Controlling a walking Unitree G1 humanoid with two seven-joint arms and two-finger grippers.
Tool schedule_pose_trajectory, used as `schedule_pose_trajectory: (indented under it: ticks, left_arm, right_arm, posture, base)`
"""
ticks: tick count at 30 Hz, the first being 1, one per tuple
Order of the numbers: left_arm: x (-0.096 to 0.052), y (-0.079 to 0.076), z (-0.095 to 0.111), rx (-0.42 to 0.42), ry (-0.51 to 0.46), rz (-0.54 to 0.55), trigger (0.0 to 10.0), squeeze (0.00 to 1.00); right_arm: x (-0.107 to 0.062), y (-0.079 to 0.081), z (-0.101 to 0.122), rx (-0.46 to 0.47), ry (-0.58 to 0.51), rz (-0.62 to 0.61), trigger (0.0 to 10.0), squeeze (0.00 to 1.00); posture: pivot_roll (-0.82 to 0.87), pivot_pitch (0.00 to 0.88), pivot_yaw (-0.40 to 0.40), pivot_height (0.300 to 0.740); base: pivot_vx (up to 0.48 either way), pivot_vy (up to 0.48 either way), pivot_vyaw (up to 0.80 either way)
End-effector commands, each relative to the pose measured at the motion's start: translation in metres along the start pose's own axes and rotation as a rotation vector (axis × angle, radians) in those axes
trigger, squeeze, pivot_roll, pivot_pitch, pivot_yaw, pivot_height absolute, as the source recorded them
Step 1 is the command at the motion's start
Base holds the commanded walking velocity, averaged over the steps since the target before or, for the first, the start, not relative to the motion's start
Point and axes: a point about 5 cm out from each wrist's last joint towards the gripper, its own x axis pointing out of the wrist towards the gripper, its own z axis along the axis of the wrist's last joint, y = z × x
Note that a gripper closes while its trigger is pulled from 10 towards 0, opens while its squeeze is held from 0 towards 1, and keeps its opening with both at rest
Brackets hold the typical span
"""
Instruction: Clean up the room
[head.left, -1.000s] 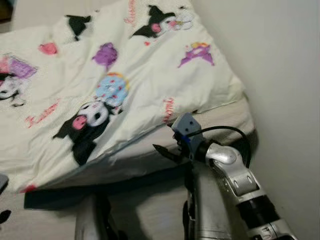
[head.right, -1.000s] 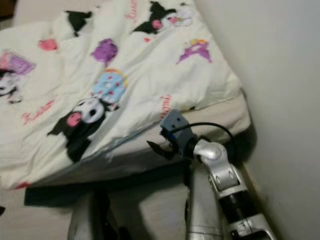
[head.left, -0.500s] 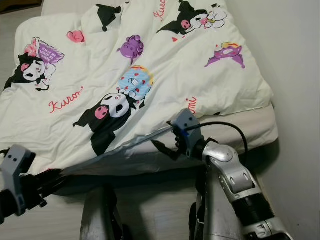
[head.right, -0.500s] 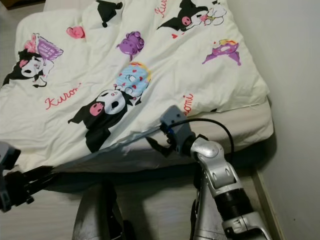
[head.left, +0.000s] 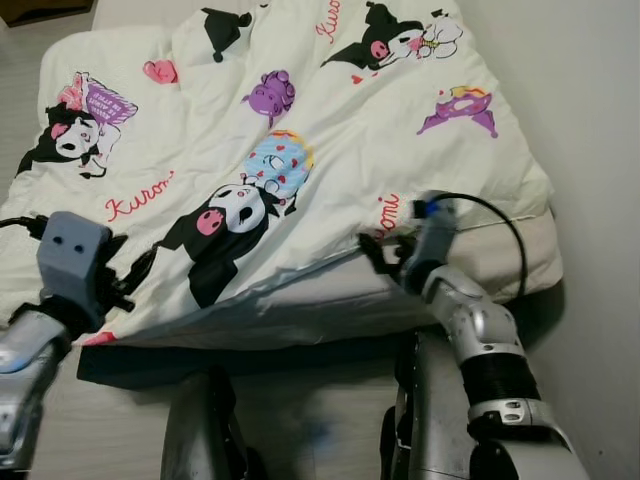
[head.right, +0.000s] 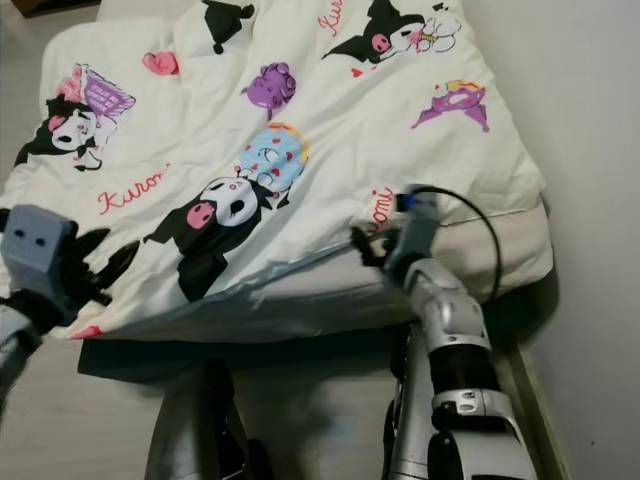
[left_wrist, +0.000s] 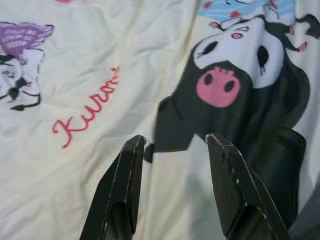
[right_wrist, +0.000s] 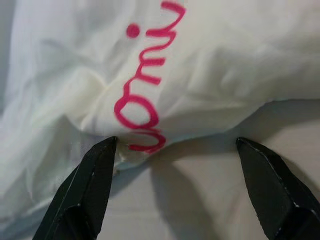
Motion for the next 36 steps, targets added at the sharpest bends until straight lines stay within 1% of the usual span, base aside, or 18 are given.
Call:
schedule_pose_trajectory:
  ticks: [1, 2, 5, 6, 7, 8, 9, 10, 12, 13, 14, 15, 16, 19, 21, 27, 31, 36]
  left_arm:
    - [-0.002, -0.004, -0.002, 0.019, 0.006, 0.012, 10.0, 0.00]
    - [0.002, -0.027, 0.002, 0.011, -0.017, -0.039, 10.0, 0.00]
    - [0.002, -0.027, 0.002, 0.011, -0.017, -0.039, 10.0, 0.00]
    - [0.003, -0.034, 0.003, 0.001, -0.024, -0.052, 10.0, 0.00]
    - [0.003, -0.039, 0.003, -0.018, -0.030, -0.054, 10.0, 0.00]
    - [0.003, -0.039, 0.003, -0.018, -0.030, -0.054, 10.0, 0.00]
    - [0.002, -0.040, 0.004, -0.019, -0.036, -0.049, 10.0, 0.00]
    - [0.002, -0.040, 0.004, -0.019, -0.036, -0.049, 10.0, 0.00]
    - [0.001, -0.042, 0.004, -0.039, -0.040, -0.036, 10.0, 0.00]
    - [0.001, -0.043, 0.005, -0.039, -0.049, -0.030, 10.0, 0.00]
    - [0.001, -0.043, 0.005, -0.039, -0.049, -0.030, 10.0, 0.00]
    - [0.002, -0.045, 0.007, -0.044, -0.064, -0.028, 10.0, 0.00]
    - [0.002, -0.046, 0.008, -0.041, -0.071, -0.024, 10.0, 0.00]
    - [0.002, -0.046, 0.008, -0.041, -0.071, -0.024, 10.0, 0.00]
    - [0.002, -0.049, 0.010, -0.044, -0.086, -0.021, 10.0, 0.00]
    - [0.002, -0.054, 0.016, -0.067, -0.108, -0.051, 10.0, 0.00]
    - [0.003, -0.089, 0.029, -0.247, -0.140, -0.286, 10.0, 0.00]
    - [0.002, -0.098, 0.029, -0.278, -0.127, -0.347, 10.0, 0.00]
  right_arm:
    - [0.000, -0.004, -0.016, 0.082, 0.063, -0.024, 10.0, 0.00]
    - [0.001, -0.012, -0.018, 0.212, 0.061, -0.074, 10.0, 0.50]
    - [0.001, -0.012, -0.018, 0.212, 0.061, -0.074, 10.0, 0.50]
    - [0.002, -0.015, -0.017, 0.249, 0.058, -0.090, 10.0, 1.00]
    - [0.002, -0.017, -0.016, 0.292, 0.050, -0.099, 10.0, 1.00]
    - [0.002, -0.017, -0.016, 0.292, 0.050, -0.099, 10.0, 1.00]
    - [0.003, -0.018, -0.014, 0.355, 0.030, -0.098, 10.0, 1.00]
    - [0.003, -0.018, -0.014, 0.355, 0.030, -0.098, 10.0, 1.00]
    - [0.005, -0.019, -0.010, 0.492, -0.019, -0.080, 10.0, 1.00]
    - [0.007, -0.019, -0.007, 0.569, -0.047, -0.064, 10.0, 0.78]
    - [0.007, -0.019, -0.007, 0.569, -0.047, -0.064, 10.0, 0.78]
    - [0.010, -0.018, -0.003, 0.692, -0.101, -0.033, 10.0, 0.00]
    - [0.011, -0.018, -0.001, 0.733, -0.116, -0.023, 10.0, 0.00]
    - [0.011, -0.018, -0.001, 0.733, -0.116, -0.023, 10.0, 0.00]
    - [0.013, -0.018, 0.000, 0.789, -0.138, -0.009, 10.0, 0.00]
    - [0.017, -0.011, -0.002, 0.796, -0.137, 0.025, 10.0, 0.00]
    - [0.024, -0.003, -0.003, 0.798, -0.155, 0.057, 10.0, 0.00]
    - [0.026, 0.000, 0.002, 0.826, -0.189, 0.074, 10.0, 0.00]
  posture:
    - [-0.03, 0.426, 0.100, 0.456]
    - [-0.03, 0.431, 0.100, 0.456]
    - [-0.03, 0.431, 0.100, 0.456]
    - [-0.03, 0.432, 0.101, 0.456]
    - [-0.03, 0.432, 0.099, 0.456]
    - [-0.03, 0.432, 0.099, 0.456]
    - [-0.03, 0.432, 0.102, 0.456]
    - [-0.03, 0.432, 0.102, 0.456]
    - [-0.03, 0.432, 0.103, 0.456]
    - [-0.02, 0.434, 0.104, 0.456]
    - [-0.02, 0.434, 0.104, 0.456]
    - [-0.02, 0.434, 0.105, 0.456]
    - [-0.02, 0.434, 0.105, 0.456]
    - [-0.02, 0.434, 0.105, 0.456]
    - [-0.02, 0.434, 0.105, 0.456]
    - [-0.01, 0.433, 0.104, 0.456]
    - [0.01, 0.433, 0.101, 0.456]
    - [0.01, 0.430, 0.102, 0.456]
  base:
    - [0.000, 0.000, 0.00]
    - [0.000, 0.000, 0.00]
    - [0.000, 0.000, 0.00]
    - [0.000, 0.000, 0.00]
    - [0.000, 0.000, 0.00]
    - [0.000, 0.000, 0.00]
    - [0.000, 0.000, 0.00]
    - [0.000, 0.000, 0.00]
    - [0.000, 0.000, 0.00]
    - [0.000, 0.000, 0.00]
    - [0.000, 0.000, 0.00]
    - [0.000, 0.000, 0.00]
    - [0.000, 0.000, 0.00]
    - [0.000, 0.000, 0.00]
    - [0.000, 0.000, 0.00]
    - [0.000, 0.000, 0.00]
    - [0.000, 0.000, 0.00]
    - [0.000, 0.000, 0.00]
